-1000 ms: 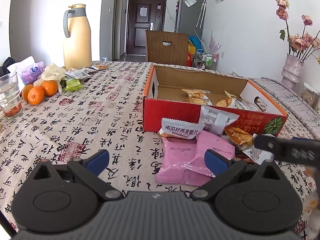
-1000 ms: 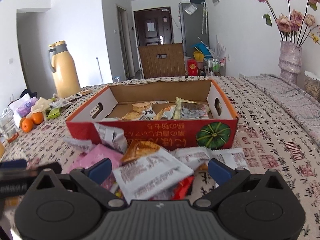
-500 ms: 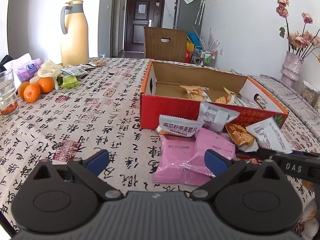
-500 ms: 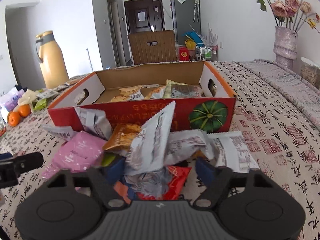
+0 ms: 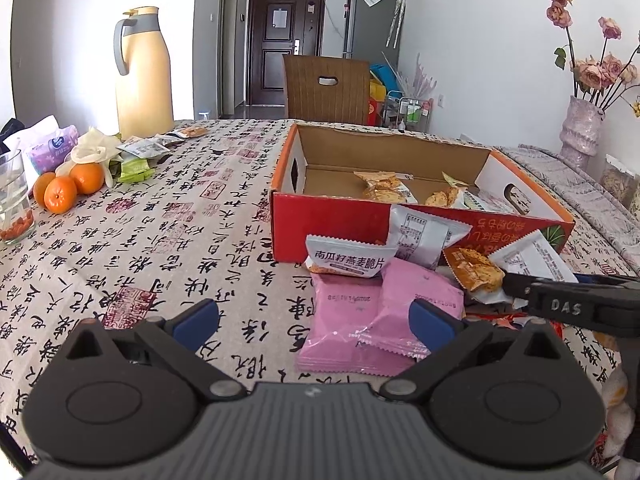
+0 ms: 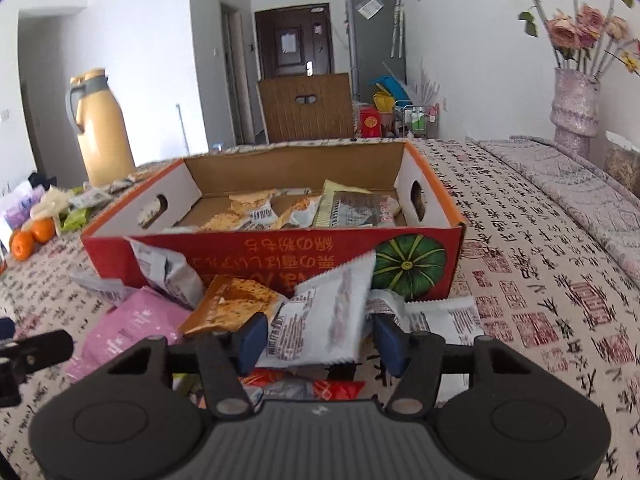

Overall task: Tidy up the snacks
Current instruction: 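Grasp a white packet with the right gripper while the left gripper grasps a pink packet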

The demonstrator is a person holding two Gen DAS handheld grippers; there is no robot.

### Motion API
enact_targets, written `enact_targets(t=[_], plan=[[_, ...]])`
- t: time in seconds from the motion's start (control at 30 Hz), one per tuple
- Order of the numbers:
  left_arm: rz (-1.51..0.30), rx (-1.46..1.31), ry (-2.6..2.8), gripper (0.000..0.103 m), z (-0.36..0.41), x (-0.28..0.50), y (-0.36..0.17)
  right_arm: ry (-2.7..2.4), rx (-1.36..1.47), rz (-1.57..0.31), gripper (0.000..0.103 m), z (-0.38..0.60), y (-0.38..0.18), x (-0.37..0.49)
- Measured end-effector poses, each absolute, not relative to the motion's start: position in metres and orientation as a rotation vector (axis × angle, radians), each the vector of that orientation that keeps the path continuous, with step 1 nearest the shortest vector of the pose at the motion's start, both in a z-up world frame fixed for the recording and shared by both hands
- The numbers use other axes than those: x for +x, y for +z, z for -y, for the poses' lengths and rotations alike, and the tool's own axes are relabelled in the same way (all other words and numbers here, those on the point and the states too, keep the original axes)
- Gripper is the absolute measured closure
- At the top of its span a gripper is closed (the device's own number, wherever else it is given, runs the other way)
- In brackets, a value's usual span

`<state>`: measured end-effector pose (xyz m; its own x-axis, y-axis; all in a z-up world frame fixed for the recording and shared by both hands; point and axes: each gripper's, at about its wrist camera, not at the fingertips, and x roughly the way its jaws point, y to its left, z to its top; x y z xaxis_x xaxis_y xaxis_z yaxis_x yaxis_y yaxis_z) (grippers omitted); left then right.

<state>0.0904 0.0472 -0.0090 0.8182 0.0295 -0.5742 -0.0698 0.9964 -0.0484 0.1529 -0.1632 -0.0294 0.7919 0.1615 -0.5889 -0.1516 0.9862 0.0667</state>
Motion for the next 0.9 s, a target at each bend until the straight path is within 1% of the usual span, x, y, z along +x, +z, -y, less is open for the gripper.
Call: enact_targets(t=[0.03, 0.07, 0.1, 0.13, 0.2, 0.23, 0.47, 0.9], plan=[[-0.61, -0.066, 0.053, 0.0, -0.047, 0.091, -0.009, 0.174, 0.003, -0.635, 0.05, 0.161, -0.03, 0.154], [-0.609, -0.065, 0.054, 0.0, -0.046, 0.091, -0.008, 0.184, -0.006, -0.638, 0.058, 0.16, -0.031, 0.154], [-0.609, -0.065, 0.054, 0.0, -0.045, 0.092, -0.008, 0.195, -0.002, -0.639, 0.059, 0.161, -0.031, 0.153], [-0.608, -0.063, 0.053, 0.0, -0.045, 0.092, -0.007, 0.198, -0.001, -0.632, 0.063, 0.161, -0.031, 0.151], [-0.61, -0.057, 0.051, 0.0, -0.042, 0.094, -0.007, 0.21, -0.001, -0.61, 0.075, 0.164, -0.028, 0.145], [-0.612, -0.054, 0.048, 0.0, -0.041, 0.095, -0.007, 0.217, 0.006, -0.6, 0.086, 0.166, -0.026, 0.141], [-0.619, -0.03, 0.02, 0.0, -0.025, 0.104, -0.009, 0.243, 0.051, -0.523, 0.086, 0.185, -0.011, 0.119], [-0.683, 0.021, -0.01, 0.0, 0.009, 0.132, -0.021, 0.22, 0.116, -0.517, 0.086, 0.218, -0.017, 0.109]])
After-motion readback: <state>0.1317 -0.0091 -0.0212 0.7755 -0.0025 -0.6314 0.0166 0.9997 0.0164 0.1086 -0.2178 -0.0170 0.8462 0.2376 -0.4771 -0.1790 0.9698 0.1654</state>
